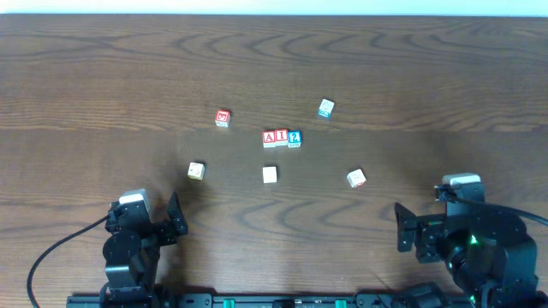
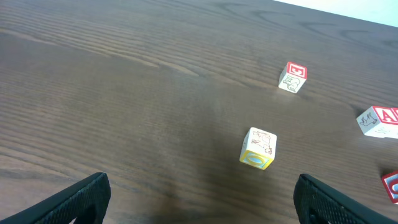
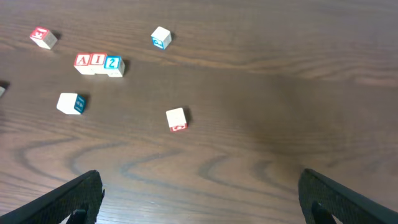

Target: Spell out Ai2

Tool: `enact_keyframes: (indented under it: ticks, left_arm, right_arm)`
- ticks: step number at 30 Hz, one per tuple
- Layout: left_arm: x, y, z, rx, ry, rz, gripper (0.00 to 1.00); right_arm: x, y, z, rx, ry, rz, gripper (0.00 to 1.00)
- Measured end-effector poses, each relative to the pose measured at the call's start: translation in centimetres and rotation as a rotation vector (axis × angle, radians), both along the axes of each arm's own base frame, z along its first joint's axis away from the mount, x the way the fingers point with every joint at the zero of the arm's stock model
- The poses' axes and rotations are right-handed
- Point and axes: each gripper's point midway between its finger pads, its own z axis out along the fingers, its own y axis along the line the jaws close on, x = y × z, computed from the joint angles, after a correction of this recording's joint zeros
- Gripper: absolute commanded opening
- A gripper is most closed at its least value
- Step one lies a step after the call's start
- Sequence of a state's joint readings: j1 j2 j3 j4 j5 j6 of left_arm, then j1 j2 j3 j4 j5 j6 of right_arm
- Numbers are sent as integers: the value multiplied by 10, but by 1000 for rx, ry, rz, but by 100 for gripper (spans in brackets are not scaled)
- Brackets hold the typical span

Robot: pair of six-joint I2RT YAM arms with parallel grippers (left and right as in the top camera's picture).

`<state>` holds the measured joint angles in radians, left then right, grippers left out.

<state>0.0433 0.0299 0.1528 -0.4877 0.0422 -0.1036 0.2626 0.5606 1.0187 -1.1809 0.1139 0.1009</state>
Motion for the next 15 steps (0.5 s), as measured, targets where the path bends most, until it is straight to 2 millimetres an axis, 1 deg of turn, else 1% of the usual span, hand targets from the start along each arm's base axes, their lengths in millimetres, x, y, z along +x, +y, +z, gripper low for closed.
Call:
enact_keyframes:
  ticks: [3, 5, 7, 10, 15]
  left_arm:
    - [0, 0, 0, 0, 0, 0, 95]
    - [0, 0, 0, 0, 0, 0, 95]
    - [0, 0, 0, 0, -2, 0, 95]
    - [0, 0, 0, 0, -2, 0, 95]
    - [0, 0, 0, 0, -2, 0, 95]
  right_arm:
    - [6, -3, 0, -28, -44, 7, 99]
    - [10, -10, -9, -49, -75, -14, 99]
    - [12, -15, -23, -68, -116, -30, 99]
    - [14, -17, -45, -72, -182, -31, 99]
    - [11, -18, -89, -76, -203, -27, 99]
